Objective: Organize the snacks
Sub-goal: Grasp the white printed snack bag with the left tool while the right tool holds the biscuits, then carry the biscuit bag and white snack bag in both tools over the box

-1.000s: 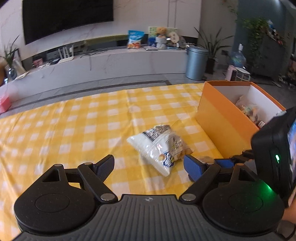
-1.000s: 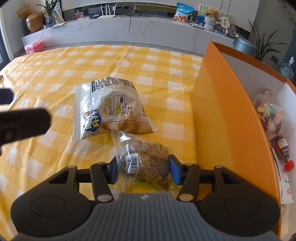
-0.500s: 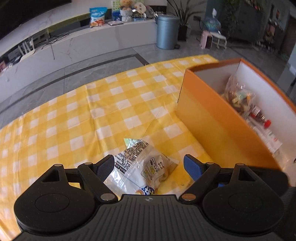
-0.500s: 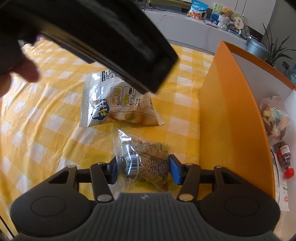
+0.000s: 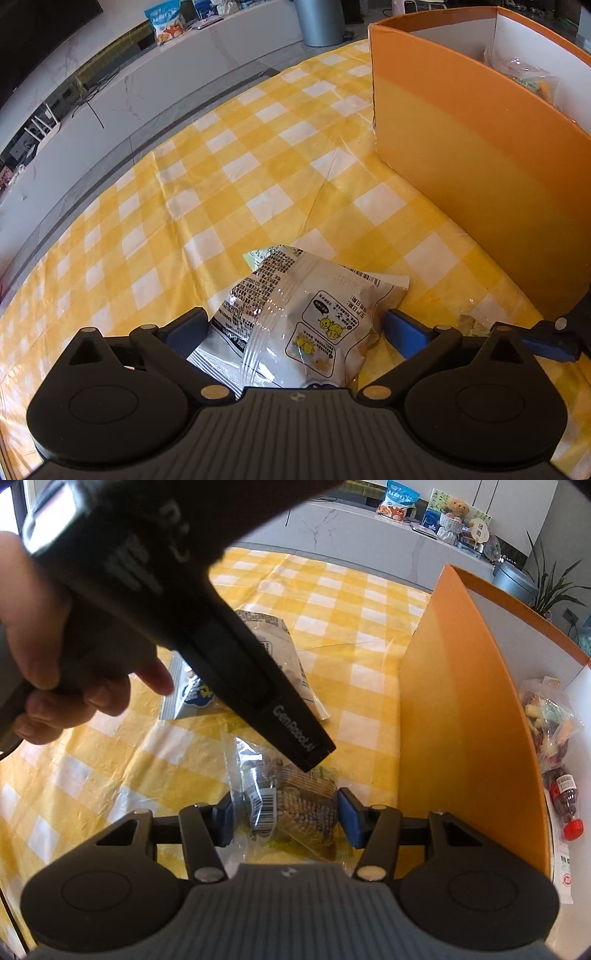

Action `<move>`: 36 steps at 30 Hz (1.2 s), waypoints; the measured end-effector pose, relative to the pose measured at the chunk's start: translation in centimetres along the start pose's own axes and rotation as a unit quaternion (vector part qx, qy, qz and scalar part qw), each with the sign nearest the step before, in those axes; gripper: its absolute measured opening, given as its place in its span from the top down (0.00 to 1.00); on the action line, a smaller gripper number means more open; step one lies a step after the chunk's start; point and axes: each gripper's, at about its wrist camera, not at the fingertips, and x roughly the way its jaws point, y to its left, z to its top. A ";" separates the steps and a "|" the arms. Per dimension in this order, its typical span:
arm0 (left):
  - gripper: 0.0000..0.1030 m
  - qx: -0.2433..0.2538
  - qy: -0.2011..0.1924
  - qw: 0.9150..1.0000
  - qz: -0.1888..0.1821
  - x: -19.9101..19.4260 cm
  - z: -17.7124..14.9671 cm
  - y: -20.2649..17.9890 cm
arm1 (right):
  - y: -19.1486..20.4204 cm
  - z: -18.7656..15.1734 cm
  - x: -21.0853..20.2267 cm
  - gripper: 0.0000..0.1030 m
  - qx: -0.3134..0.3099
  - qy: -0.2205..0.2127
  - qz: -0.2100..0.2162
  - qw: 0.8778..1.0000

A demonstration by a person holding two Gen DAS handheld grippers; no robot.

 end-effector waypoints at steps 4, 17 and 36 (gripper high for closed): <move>0.06 -0.028 0.001 0.999 -0.043 -0.1 -0.3 0.7 | 0.2 0.0 0.0 0.48 -0.004 0.000 -0.002 1.000; 0.28 -0.135 -0.037 0.989 -0.049 -3.0 -4.2 4.0 | 0.6 0.0 -0.2 0.48 -0.008 0.000 -0.005 1.000; 0.29 -0.259 -0.154 0.946 -0.117 -8.6 -11.8 5.1 | -1.0 0.4 -1.5 0.49 0.059 -0.034 0.023 0.997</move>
